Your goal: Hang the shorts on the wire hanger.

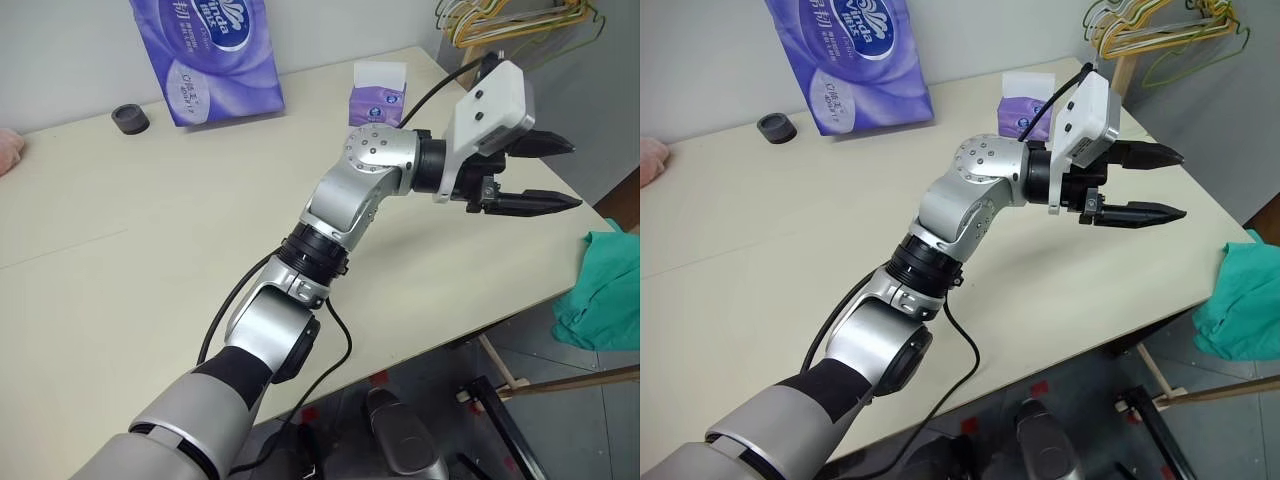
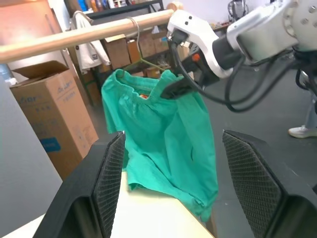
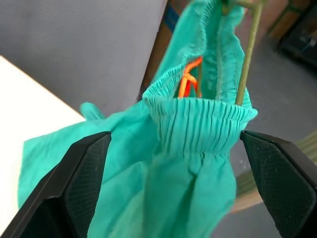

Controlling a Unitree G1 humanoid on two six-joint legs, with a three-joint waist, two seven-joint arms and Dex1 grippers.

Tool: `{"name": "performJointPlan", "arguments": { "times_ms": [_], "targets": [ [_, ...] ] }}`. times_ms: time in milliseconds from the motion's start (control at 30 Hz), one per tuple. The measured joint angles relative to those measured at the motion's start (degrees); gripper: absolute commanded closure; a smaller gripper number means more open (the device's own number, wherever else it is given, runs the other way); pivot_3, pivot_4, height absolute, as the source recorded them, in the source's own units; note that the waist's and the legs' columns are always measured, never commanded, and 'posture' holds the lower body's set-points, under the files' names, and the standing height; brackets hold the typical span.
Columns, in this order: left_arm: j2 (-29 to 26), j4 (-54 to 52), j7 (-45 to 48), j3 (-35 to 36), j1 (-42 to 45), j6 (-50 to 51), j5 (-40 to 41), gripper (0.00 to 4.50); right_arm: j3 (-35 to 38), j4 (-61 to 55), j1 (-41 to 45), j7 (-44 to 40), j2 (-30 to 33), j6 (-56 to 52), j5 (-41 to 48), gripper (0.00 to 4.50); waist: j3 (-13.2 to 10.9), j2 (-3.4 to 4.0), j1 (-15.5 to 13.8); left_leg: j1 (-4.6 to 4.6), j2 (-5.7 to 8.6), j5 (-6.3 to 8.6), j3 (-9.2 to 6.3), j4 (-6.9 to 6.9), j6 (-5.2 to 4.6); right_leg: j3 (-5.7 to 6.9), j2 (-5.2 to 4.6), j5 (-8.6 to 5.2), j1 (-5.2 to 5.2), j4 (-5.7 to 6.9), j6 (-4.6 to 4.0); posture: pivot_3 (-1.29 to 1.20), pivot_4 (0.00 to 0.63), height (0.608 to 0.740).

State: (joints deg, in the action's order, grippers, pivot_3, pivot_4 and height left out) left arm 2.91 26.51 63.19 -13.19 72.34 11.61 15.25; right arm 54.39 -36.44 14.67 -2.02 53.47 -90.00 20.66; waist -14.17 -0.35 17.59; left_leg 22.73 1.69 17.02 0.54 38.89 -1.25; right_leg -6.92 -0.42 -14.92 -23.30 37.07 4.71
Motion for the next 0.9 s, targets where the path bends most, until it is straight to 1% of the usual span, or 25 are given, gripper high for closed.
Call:
{"name": "performJointPlan", "arguments": {
  "times_ms": [67, 133, 200, 267, 367, 467, 500, 567, 633, 733, 800, 900],
  "targets": [
    [-0.4, 0.1, -0.2, 0.0, 0.0, -0.6, -0.2, 1.17, -3.3, -4.0, -0.4, 0.0, -0.3, 4.9, -1.7, 0.04, 0.0, 0.03, 0.1, -0.01, 0.0, -0.01, 0.02, 0.0, 0.01, -0.01, 0.0, 0.0, -0.02, 0.03, 0.0, -0.33, 0.222, 0.74],
    [-0.5, 0.1, -0.7, 0.1, 0.0, -0.8, -0.3, 1.17, -6.8, -7.5, -0.7, -0.6, -1.3, 12.5, -2.8, 0.04, 0.0, 0.02, 0.0, -0.04, 0.0, -0.01, -0.01, 0.02, 0.02, 0.02, 0.0, 0.01, -0.02, 0.06, 0.01, -0.31, 0.215, 0.74],
    [-1.0, 0.1, -1.6, 0.1, 0.0, -0.8, -0.5, 1.17, -10.1, -9.9, -0.8, -1.5, -4.3, 19.4, -3.2, 0.04, 0.0, 0.01, -0.2, -0.1, -0.01, -0.02, -0.1, 0.06, 0.03, 0.07, 0.0, 0.04, -0.02, 0.05, 0.07, -0.28, 0.206, 0.74],
    [-2.2, 0.0, -2.8, 0.1, -0.1, -0.7, -1.0, 1.17, -13.0, -10.2, -0.9, -2.0, -6.9, 23.9, -3.7, 0.04, 0.1, 0.05, -0.5, -0.1, 0.0, -0.02, -0.09, 0.08, 0.03, 0.07, -0.01, 0.07, -0.03, 0.05, 0.09, -0.25, 0.197, 0.74],
    [-5.5, -1.1, -5.9, 0.7, -2.2, -0.2, -2.3, 1.17, -17.7, -9.5, 0.4, -3.0, -10.7, 29.6, -3.7, 0.04, 0.1, 0.08, -0.9, -0.19, 0.01, -0.03, -0.07, 0.08, 0.04, 0.04, -0.06, 0.29, -0.04, 0.17, -0.15, -0.19, 0.166, 0.74],
    [-10.6, -4.1, -12.2, 3.0, -7.3, 3.8, -4.4, 1.17, -25.3, -6.9, 3.6, -4.2, -16.2, 35.4, -3.3, 0.04, 0.4, 0.17, -1.5, -0.33, -0.01, -0.09, -0.07, 0.11, 0.15, 0.01, -0.28, 0.33, -0.19, 0.67, -0.21, -0.16, 0.154, 0.74],
    [-12.5, -5.8, -14.9, 4.2, -9.7, 5.6, -5.3, 1.17, -28.4, -5.6, 4.8, -5.1, -17.9, 37.1, -2.7, 0.04, 0.4, 0.17, -1.8, -0.33, -0.01, -0.18, -0.1, 0.11, 0.28, 0.02, -0.28, 0.33, -0.3, 0.86, -0.22, -0.1, 0.134, 0.74],
    [-15.3, -9.5, -20.9, 6.6, -15.0, 10.5, -6.9, 1.17, -34.0, -2.6, 6.1, -6.9, -21.5, 40.2, -1.7, 0.04, 0.6, 0.15, -3.1, -0.21, -0.02, -0.38, -0.33, 0.09, 0.54, 0.19, -0.26, 0.34, -0.53, 1.15, -0.23, -0.05, 0.123, 0.74],
    [-17.0, -14.7, -27.0, 9.5, -20.9, 16.3, -8.0, 1.17, -38.3, 1.7, 7.9, -7.5, -25.3, 43.0, -1.7, 0.04, 1.4, 0.07, -4.9, 0.12, -0.04, -0.62, -0.42, 0.12, 0.87, 0.3, -0.28, 0.34, -1.08, 1.63, -0.27, -0.01, 0.117, 0.74],
    [-18.0, -22.2, -35.6, 15.4, -30.8, 24.3, -8.7, 1.17, -44.8, 8.5, 8.8, -8.4, -27.8, 48.5, -4.2, 0.04, 1.8, -0.18, -7.6, 0.13, -0.1, -0.72, -0.63, 0.13, 0.93, 0.45, -0.3, 0.3, -1.16, 1.89, -0.36, 0.04, 0.112, 0.74],
    [-18.5, -26.3, -41.4, 17.7, -36.3, 26.2, -10.5, 1.17, -47.7, 13.5, 9.2, -9.0, -29.9, 52.0, -6.0, 0.04, 2.0, -0.57, -10.1, 0.24, -0.11, -0.92, -0.84, 0.13, 1.06, 0.86, -0.31, 0.48, -1.2, 1.88, -0.64, 0.07, 0.108, 0.74],
    [-18.2, -32.4, -48.8, 19.3, -42.8, 26.2, -13.7, 1.17, -52.0, 19.5, 9.9, -10.0, -32.2, 57.9, -8.4, 0.04, 2.5, -1.06, -13.9, 0.26, -0.1, -1.14, -1.15, 0.13, 1.25, 1.31, -0.43, 0.66, -1.11, 1.76, -0.95, 0.12, 0.102, 0.74]
  ]
}}
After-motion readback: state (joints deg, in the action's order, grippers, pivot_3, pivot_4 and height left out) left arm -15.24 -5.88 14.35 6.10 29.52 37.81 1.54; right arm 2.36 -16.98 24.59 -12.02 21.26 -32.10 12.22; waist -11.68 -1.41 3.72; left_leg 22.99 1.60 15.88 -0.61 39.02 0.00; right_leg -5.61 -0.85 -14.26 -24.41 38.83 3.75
